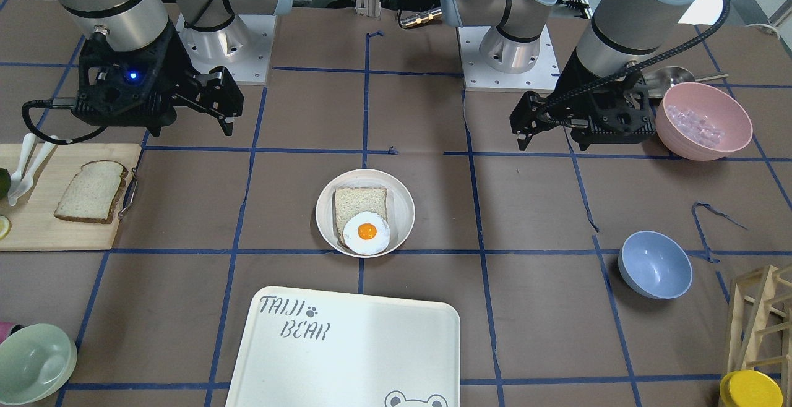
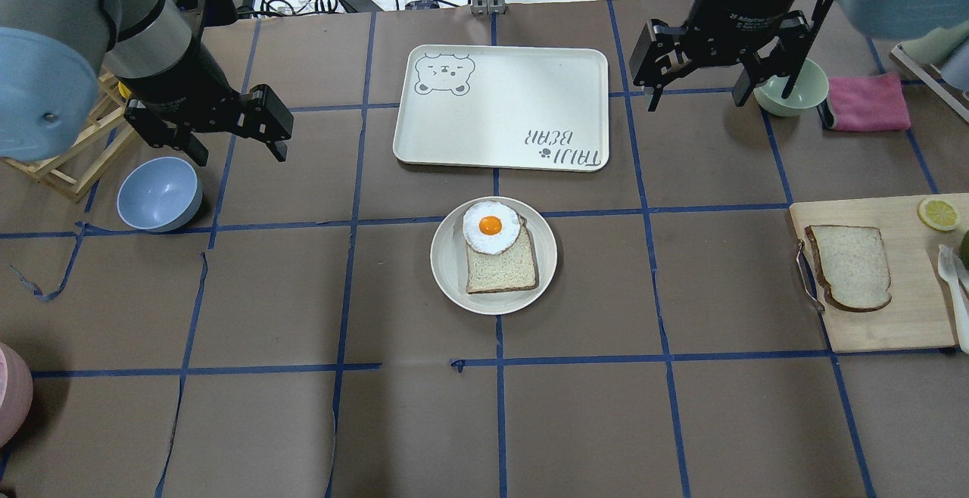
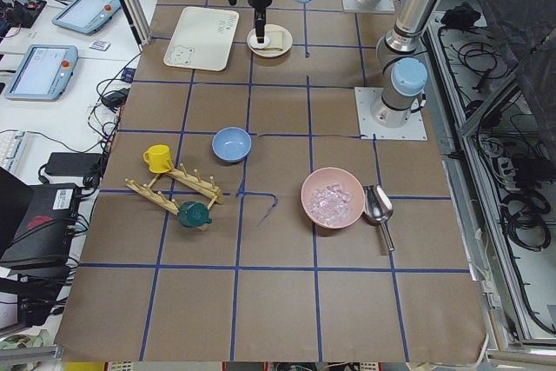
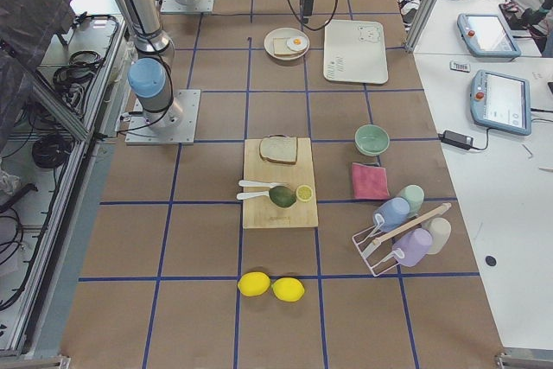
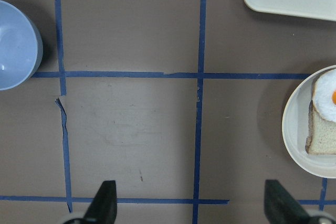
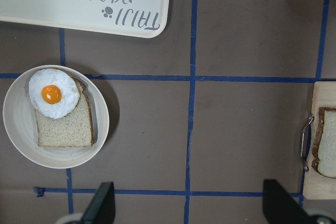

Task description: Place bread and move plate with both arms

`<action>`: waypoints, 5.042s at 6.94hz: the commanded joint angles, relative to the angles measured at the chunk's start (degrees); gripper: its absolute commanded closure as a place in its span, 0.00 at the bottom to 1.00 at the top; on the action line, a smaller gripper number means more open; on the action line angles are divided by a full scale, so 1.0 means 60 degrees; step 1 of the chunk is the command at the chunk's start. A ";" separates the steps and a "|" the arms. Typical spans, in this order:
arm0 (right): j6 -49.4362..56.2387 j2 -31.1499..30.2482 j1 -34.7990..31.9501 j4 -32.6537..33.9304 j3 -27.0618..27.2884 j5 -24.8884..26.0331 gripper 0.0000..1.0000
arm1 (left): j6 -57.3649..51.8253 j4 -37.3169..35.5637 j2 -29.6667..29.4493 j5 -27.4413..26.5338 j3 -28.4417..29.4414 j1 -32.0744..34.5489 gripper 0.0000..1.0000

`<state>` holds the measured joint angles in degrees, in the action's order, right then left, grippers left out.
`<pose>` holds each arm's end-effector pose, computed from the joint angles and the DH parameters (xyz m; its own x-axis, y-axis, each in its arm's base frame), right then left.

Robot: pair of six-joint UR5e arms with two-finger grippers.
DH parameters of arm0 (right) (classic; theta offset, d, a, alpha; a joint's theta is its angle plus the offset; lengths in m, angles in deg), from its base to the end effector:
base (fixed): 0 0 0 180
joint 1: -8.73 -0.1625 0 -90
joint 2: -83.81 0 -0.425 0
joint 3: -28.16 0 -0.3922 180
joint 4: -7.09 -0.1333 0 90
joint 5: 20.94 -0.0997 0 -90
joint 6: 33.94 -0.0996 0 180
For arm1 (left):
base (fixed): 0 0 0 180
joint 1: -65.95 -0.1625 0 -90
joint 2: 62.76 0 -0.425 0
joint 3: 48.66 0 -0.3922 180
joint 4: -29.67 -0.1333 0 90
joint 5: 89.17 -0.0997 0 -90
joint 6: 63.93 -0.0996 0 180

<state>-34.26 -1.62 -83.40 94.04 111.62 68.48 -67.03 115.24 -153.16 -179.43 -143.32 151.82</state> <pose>0.1537 -0.5183 0.4982 -0.9995 -0.0314 -0.0100 -0.0316 0.9993 0.0189 -0.0971 -0.5005 0.4522 -0.9998 -0.0179 -0.0039 -0.0180 0.9998 0.0112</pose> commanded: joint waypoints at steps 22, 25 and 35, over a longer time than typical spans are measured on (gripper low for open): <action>0.1777 0.0160 0.3132 0.4949 0.4625 0.2353 0.11 | -0.0289 -0.0052 -0.0006 0.0044 -0.0058 -0.0132 0.00; 0.2075 0.0510 0.3694 0.7801 0.6609 0.2660 0.19 | -0.0289 -0.0067 0.0008 -0.0029 -0.0088 -0.0147 0.00; 0.1899 0.1464 0.3680 0.7891 0.6832 0.3510 1.00 | -0.0289 -0.0170 -0.0006 0.0000 -0.0073 -0.0176 0.00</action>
<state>-22.65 7.17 -61.31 141.44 152.61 89.50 -68.77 114.24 -153.21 -179.43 -143.80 150.84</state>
